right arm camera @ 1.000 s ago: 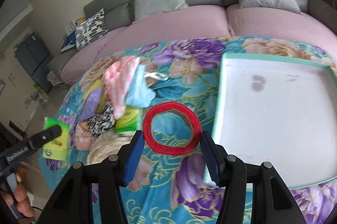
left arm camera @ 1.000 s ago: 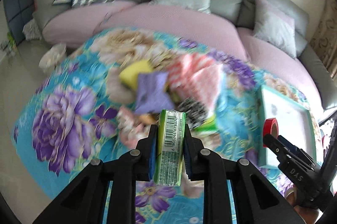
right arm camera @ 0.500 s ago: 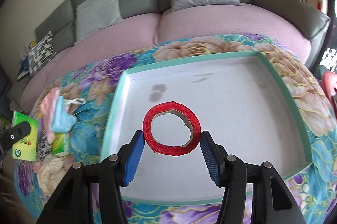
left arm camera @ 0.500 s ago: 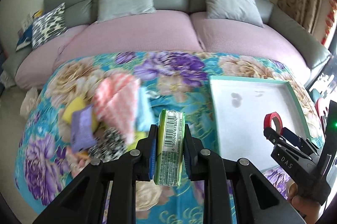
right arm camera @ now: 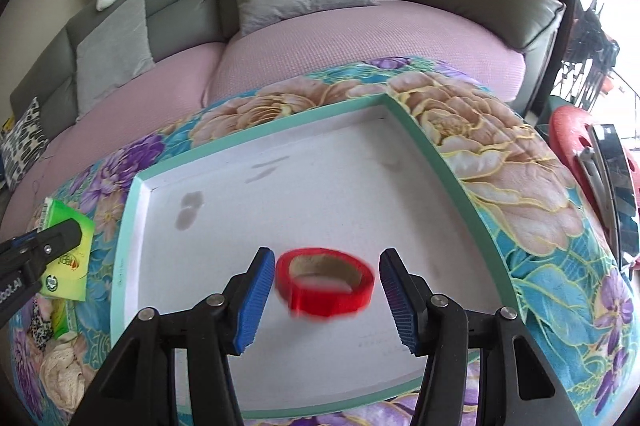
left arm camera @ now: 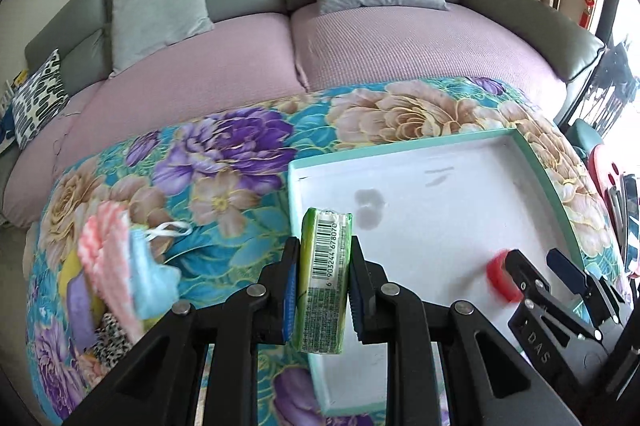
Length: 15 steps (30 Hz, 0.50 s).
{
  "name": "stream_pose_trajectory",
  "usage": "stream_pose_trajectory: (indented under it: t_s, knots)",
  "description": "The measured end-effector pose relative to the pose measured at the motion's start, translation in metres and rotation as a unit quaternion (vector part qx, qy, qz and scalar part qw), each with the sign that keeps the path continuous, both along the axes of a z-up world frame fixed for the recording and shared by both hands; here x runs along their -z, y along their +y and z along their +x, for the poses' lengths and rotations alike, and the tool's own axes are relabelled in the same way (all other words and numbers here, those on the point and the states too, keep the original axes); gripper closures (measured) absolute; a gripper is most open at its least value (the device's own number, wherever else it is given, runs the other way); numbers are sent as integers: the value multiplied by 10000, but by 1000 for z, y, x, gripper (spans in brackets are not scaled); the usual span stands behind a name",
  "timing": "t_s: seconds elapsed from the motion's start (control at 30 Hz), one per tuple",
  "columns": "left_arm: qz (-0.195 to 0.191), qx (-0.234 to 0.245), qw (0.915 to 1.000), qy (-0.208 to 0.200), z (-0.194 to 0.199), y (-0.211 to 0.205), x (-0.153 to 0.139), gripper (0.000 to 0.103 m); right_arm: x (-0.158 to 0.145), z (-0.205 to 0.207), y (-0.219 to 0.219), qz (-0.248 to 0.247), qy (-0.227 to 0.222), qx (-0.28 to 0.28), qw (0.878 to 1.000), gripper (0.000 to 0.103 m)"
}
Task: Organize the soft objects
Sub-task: 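Carry the tissue pack with the left tool while the right tool carries the red tape to the tray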
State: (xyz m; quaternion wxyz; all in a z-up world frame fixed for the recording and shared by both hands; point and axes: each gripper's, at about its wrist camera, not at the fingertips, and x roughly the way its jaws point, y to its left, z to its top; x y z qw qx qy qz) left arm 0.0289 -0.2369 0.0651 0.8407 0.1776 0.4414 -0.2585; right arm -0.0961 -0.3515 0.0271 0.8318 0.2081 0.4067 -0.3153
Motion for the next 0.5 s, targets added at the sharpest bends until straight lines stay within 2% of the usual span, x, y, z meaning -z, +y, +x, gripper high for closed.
stream_pose_trajectory:
  t_s: [0.17,0.37,0.5]
  knots:
    - [-47,99,9999,100,6,-23,11,80,4,-6,-12,-43,101,249,9996,45]
    - [-137,143,9994,294,8,-27,23,78,7,-14,-23,5,158,458,9988,45]
    - [-241,139,9987,416,12,-25,27,78,8,-12,-20,41,169,409,9990,45]
